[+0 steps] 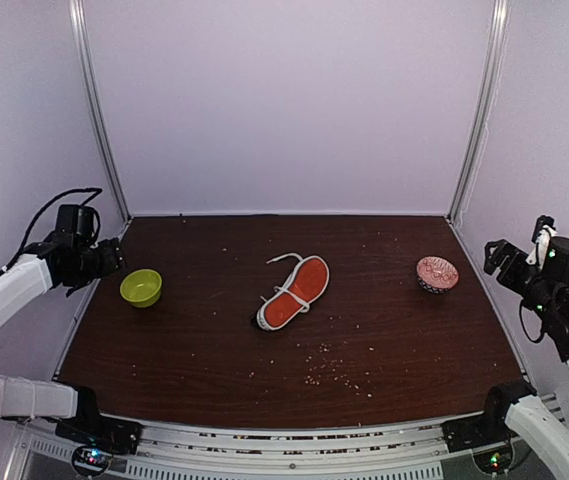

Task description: Tie the shoes

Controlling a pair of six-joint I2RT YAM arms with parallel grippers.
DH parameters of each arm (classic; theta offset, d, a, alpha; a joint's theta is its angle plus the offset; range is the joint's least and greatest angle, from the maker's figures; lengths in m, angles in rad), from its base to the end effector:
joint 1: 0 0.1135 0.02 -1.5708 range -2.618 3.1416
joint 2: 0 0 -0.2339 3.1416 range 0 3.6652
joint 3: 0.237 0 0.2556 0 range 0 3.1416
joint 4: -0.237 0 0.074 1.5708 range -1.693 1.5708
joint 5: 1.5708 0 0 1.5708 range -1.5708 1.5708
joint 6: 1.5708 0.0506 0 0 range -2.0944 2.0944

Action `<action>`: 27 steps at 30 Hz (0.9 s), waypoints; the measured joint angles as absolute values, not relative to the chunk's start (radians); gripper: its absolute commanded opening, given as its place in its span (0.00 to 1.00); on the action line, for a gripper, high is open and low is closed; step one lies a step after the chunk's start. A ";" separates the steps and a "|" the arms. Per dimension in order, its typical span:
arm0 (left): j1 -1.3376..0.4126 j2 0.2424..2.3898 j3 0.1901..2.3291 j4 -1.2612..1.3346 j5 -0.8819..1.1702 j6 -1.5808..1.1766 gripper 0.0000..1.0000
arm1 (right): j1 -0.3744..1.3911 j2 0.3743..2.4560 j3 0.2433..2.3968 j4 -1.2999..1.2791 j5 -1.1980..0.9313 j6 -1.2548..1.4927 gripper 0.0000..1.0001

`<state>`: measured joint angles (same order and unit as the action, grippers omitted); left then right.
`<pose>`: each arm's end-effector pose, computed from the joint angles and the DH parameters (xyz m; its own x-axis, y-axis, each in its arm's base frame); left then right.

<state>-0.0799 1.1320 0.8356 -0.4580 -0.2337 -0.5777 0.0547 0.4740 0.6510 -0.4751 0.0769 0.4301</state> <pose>0.2657 -0.0095 0.2257 -0.5224 -0.4911 -0.6970 -0.4487 0.8535 -0.2651 0.1648 0.0051 0.2865 -0.2587 0.4022 -0.8782 0.1394 0.9152 0.3781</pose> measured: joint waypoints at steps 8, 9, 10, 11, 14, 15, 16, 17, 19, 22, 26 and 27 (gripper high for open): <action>-0.537 1.179 1.019 -0.469 -0.266 -0.493 0.84 | 0.055 0.438 0.646 -0.414 0.080 0.452 1.00; -0.589 1.208 1.036 -0.460 -0.259 -0.487 0.84 | 0.055 0.434 0.642 -0.402 0.080 0.459 0.99; -0.646 1.246 1.053 -0.447 -0.246 -0.483 0.84 | 0.055 0.428 0.635 -0.387 0.080 0.470 1.00; -0.701 1.295 1.075 -0.430 -0.230 -0.479 0.84 | 0.055 0.422 0.628 -0.379 0.080 0.478 0.99; -0.810 1.444 1.129 -0.384 -0.179 -0.466 0.84 | 0.055 0.416 0.618 -0.373 0.076 0.495 0.99; -0.835 1.492 1.147 -0.380 -0.167 -0.464 0.85 | 0.055 0.416 0.617 -0.375 0.070 0.497 1.00; -0.852 1.531 1.163 -0.379 -0.158 -0.464 0.86 | 0.055 0.417 0.617 -0.377 0.062 0.497 1.00; -0.863 1.568 1.178 -0.377 -0.150 -0.464 0.86 | 0.055 0.417 0.617 -0.378 0.051 0.496 0.99; -0.867 1.661 1.208 -0.379 -0.112 -0.464 0.87 | 0.055 0.417 0.610 -0.379 0.017 0.495 1.00; -0.865 1.690 1.225 -0.387 -0.083 -0.469 0.86 | 0.055 0.416 0.600 -0.377 0.001 0.495 1.00; -0.865 1.763 1.242 -0.368 -0.028 -0.482 0.86 | 0.055 0.417 0.565 -0.373 -0.028 0.503 1.00; -0.865 1.779 1.242 -0.368 -0.019 -0.484 0.86 | 0.055 0.418 0.561 -0.373 -0.035 0.505 0.99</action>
